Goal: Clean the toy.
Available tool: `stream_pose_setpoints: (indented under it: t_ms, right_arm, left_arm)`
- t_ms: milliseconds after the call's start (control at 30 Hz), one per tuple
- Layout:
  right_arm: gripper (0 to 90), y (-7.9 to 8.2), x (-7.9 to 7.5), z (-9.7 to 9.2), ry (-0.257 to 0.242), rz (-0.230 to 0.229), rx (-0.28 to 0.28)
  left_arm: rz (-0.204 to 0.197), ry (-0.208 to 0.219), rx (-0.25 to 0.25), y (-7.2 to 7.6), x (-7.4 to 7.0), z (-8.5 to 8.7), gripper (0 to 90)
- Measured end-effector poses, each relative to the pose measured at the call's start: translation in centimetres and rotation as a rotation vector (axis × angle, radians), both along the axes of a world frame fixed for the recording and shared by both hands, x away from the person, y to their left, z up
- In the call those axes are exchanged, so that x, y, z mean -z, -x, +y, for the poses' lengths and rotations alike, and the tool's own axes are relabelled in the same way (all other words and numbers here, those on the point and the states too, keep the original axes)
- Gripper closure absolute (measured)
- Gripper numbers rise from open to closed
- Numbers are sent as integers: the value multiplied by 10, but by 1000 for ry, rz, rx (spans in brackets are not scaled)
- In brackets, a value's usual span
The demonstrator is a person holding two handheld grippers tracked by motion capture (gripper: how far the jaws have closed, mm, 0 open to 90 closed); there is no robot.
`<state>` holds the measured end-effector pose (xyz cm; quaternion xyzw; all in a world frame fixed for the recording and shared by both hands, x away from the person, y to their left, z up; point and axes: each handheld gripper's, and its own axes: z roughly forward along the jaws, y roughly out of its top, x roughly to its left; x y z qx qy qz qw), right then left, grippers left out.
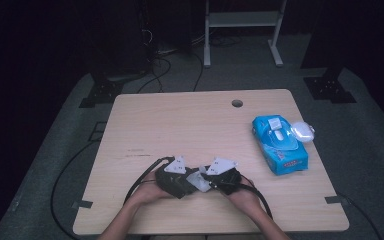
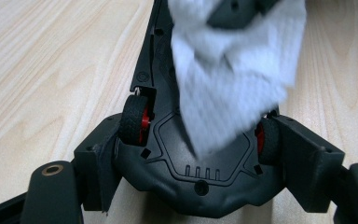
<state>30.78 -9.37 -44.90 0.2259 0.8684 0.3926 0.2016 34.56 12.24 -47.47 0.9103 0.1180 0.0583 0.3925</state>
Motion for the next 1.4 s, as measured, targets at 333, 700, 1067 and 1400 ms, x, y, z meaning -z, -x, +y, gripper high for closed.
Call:
stream_pose_setpoints:
  t_ms: [333, 700, 1067, 1400]
  right_arm:
    - [710, -7, -4, -29, -20, 45, 67]
    - [556, 9, -11, -40, -15, 15, 9]
    - [639, 6, 2, -13, 67, -78, -17]
    - [774, 3, 1, -21, 38, -29, 34]
  left_arm:
    - [0, -1, -19, -1, 0, 1, 238]
    - [-4, -7, -17, -1, 0, 0, 238]
    - [7, 0, -12, -2, 0, 1, 240]
    - [-31, 30, -57, 0, -5, 5, 204]
